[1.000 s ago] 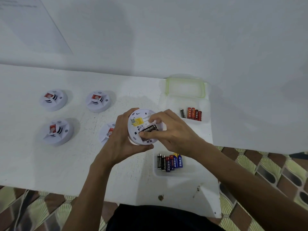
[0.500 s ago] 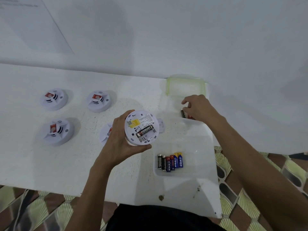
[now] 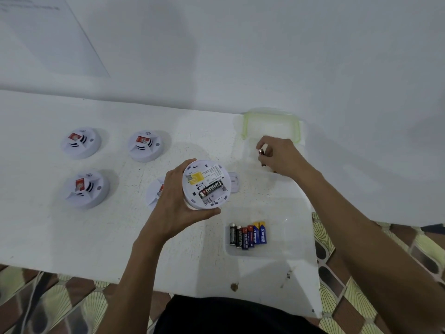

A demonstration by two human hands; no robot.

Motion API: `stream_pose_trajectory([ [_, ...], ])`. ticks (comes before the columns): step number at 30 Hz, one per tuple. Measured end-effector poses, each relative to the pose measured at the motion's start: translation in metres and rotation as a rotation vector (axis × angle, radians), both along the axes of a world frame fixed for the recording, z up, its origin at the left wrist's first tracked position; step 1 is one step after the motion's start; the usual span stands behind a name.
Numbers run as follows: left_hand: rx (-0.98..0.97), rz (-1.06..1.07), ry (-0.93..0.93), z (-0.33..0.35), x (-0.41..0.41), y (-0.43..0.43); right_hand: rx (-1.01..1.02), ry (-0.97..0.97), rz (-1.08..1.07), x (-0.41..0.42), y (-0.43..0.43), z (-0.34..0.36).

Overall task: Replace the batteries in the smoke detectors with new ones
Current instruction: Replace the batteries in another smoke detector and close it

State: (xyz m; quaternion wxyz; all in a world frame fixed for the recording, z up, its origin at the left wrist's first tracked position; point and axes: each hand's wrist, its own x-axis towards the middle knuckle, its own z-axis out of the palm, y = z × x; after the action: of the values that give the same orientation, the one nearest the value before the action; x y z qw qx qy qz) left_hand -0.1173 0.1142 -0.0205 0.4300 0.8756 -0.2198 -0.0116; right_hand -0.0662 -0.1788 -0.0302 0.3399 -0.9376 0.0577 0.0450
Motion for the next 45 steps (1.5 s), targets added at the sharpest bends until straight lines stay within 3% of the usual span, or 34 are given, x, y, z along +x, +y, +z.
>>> stream_pose_trajectory([
  [5, -0.059, 0.003, -0.069, 0.02, -0.001, -0.012, 0.431, -0.295, -0.208, -0.039, 0.039, 0.031],
  [10, -0.058, 0.03, -0.084, 0.016, 0.001, -0.015, 0.684, -0.385, -0.216, -0.088, 0.087, 0.037],
  [19, -0.074, -0.01, -0.141, 0.021, 0.0, -0.023, 0.56, -0.521, -0.216, -0.111, 0.114, 0.019],
  [23, -0.11, -0.013, -0.138, 0.027, -0.004, -0.022, 0.691, -0.471, -0.209, -0.111, 0.121, 0.014],
  [40, -0.249, 0.061, -0.034, 0.008, -0.007, 0.002, 0.382, -0.71, -0.123, -0.113, 0.153, 0.008],
  [45, -0.259, 0.064, -0.019, 0.008, -0.009, 0.013, 0.477, -0.635, -0.024, -0.103, 0.154, 0.013],
])
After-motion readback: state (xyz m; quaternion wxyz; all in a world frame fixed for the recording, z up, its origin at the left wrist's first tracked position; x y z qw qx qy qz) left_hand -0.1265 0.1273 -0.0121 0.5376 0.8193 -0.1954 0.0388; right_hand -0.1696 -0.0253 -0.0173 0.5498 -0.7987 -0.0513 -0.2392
